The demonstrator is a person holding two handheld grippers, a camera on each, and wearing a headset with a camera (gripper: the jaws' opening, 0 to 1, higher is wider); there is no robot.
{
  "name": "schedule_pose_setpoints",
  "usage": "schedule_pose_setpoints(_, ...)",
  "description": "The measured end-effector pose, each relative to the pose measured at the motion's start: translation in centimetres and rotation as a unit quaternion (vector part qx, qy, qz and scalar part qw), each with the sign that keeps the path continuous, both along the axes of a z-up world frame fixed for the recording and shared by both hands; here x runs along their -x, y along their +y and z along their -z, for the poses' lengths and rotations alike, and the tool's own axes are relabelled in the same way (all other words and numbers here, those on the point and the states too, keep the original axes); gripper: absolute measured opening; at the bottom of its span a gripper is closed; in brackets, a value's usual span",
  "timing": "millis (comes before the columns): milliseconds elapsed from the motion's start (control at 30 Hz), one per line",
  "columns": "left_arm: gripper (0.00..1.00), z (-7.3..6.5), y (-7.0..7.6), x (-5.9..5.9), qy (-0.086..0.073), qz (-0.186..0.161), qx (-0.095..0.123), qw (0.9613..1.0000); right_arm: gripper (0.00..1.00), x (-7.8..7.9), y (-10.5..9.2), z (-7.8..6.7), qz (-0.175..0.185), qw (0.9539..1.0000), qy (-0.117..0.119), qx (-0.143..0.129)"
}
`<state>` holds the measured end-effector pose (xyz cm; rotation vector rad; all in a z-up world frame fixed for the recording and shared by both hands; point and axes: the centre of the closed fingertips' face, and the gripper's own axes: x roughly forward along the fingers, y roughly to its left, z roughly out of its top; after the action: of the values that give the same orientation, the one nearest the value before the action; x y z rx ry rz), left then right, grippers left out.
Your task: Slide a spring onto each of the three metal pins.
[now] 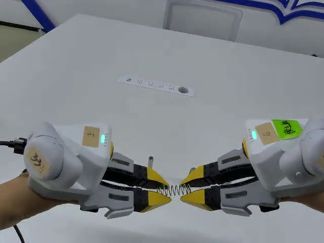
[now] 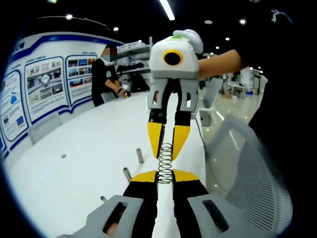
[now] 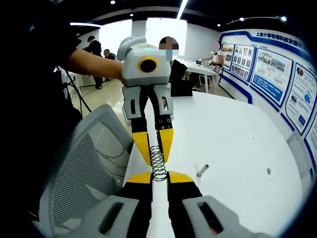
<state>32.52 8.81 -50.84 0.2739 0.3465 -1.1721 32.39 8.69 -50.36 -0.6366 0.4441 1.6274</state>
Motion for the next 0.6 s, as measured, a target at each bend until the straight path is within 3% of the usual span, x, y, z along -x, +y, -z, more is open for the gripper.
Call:
schedule_pose_setpoints(300, 0.09, 0.3, 0.2, 0.0, -0.004, -0.001, -0.009, 1.0, 0.12, 0.4, 0.9, -1.1, 0.005, 0.9993, 0.021, -0.03)
schedule_pose_setpoints(600, 0.09, 0.4, 0.3, -0.1, -0.003, -0.003, -0.014, 0.9999, 0.12, 0.6, 2.5, -2.8, 0.024, 0.995, 0.053, -0.081)
